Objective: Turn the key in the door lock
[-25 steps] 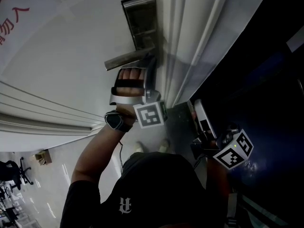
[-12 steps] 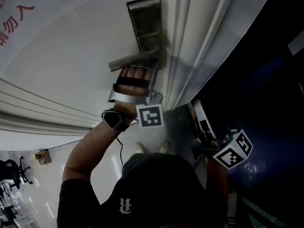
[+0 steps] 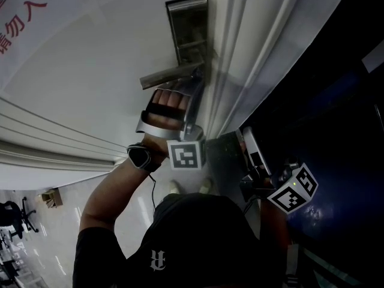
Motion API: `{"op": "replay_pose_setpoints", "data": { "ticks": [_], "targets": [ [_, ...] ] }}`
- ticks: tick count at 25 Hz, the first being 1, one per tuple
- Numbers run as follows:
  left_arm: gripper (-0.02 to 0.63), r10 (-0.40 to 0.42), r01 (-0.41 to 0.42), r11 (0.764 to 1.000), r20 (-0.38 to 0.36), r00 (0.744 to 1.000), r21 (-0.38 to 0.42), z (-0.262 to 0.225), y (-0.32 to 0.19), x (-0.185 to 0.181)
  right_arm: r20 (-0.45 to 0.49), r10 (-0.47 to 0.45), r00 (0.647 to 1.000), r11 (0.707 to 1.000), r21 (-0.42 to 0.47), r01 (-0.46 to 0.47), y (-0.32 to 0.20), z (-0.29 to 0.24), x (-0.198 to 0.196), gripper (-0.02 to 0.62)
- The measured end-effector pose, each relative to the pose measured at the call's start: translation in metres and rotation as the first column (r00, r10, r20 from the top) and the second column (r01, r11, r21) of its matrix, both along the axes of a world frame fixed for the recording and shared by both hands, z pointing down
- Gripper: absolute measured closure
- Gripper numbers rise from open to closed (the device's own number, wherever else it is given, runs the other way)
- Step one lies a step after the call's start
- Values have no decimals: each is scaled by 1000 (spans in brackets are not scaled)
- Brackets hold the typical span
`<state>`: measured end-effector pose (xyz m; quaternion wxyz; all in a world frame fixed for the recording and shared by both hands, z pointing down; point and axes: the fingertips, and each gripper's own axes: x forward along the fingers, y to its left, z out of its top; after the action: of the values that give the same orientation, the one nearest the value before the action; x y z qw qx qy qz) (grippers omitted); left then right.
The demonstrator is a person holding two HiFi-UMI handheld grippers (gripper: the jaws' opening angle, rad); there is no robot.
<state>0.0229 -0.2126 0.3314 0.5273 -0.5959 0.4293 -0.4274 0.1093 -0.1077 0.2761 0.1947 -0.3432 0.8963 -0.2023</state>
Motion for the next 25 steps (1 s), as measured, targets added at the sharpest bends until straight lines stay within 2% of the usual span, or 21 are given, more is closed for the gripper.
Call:
{"op": "replay_pose_setpoints", "data": {
  "ticks": [3, 5, 7, 8, 9, 10, 11, 12, 13, 14, 15, 16, 17, 18, 19, 20, 22, 25],
  "targets": [
    [575, 68, -67, 998, -117, 991, 13, -7, 19, 5, 0, 1, 1000, 1000, 2, -1, 0, -1, 0, 580],
    [575, 110, -113, 994, -265, 958, 6, -13, 31, 7, 0, 2, 1000, 1000, 4, -2, 1, -2, 0, 580],
    [575, 111, -145, 988, -444, 889, -44, -14, 38, 5, -1, 5, 1000, 1000, 6, -5, 1, -3, 0, 580],
    [575, 94, -161, 984, -538, 838, -79, -13, 40, 3, -2, 6, 1000, 1000, 7, -6, 2, -4, 1, 580],
    [577, 65, -181, 976, -637, 768, -119, -12, 41, 1, -2, 8, 1000, 1000, 7, -8, 2, -4, 1, 579],
    [576, 20, -210, 963, -738, 674, -166, -10, 40, -2, -1, 9, 1000, 1000, 6, -9, 3, -5, 2, 580],
    [575, -45, -253, 943, -834, 550, -218, -8, 38, -5, 0, 10, 1000, 1000, 5, -10, 3, -5, 3, 580],
    [575, -127, -309, 914, -908, 398, -264, -4, 35, -8, 1, 11, 1000, 1000, 5, -11, 3, -5, 3, 578],
    [575, -218, -375, 879, -948, 231, -293, 0, 30, -12, 2, 11, 1000, 1000, 4, -11, 4, -5, 3, 580],
    [575, -304, -439, 847, -951, 65, -301, 5, 25, -16, 2, 11, 1000, 1000, 4, -11, 4, -6, 3, 578],
    [574, -373, -493, 821, -924, -83, -287, 8, 20, -19, 1, 11, 1000, 1000, 4, -11, 4, -6, 4, 580],
    [570, -420, -532, 806, -884, -205, -260, 9, 15, -22, 0, 11, 1000, 1000, 4, -11, 5, -5, 4, 580],
    [559, -449, -557, 799, -841, -301, -227, 8, 12, -24, -1, 11, 1000, 1000, 3, -11, 5, -5, 4, 580],
    [551, -465, -572, 796, -803, -373, -195, 7, 9, -26, -2, 11, 1000, 1000, 2, -11, 6, -5, 4, 580],
    [541, -474, -579, 797, -770, -427, -170, 5, 6, -28, -2, 11, 1000, 1000, 1, -11, 6, -5, 5, 580],
    [534, -480, -581, 799, -744, -465, -153, 5, 4, -29, -2, 11, 1000, 1000, 0, -11, 7, -4, 5, 580],
    [529, -493, -578, 804, -702, -514, -141, 6, 0, -31, -3, 11, 1000, 1000, -1, -11, 8, -4, 6, 580],
    [526, -509, -580, 804, -650, -563, -128, 7, -6, -32, -6, 9, 1000, 1000, 0, -9, 8, -5, 6, 580]
  ]
}}
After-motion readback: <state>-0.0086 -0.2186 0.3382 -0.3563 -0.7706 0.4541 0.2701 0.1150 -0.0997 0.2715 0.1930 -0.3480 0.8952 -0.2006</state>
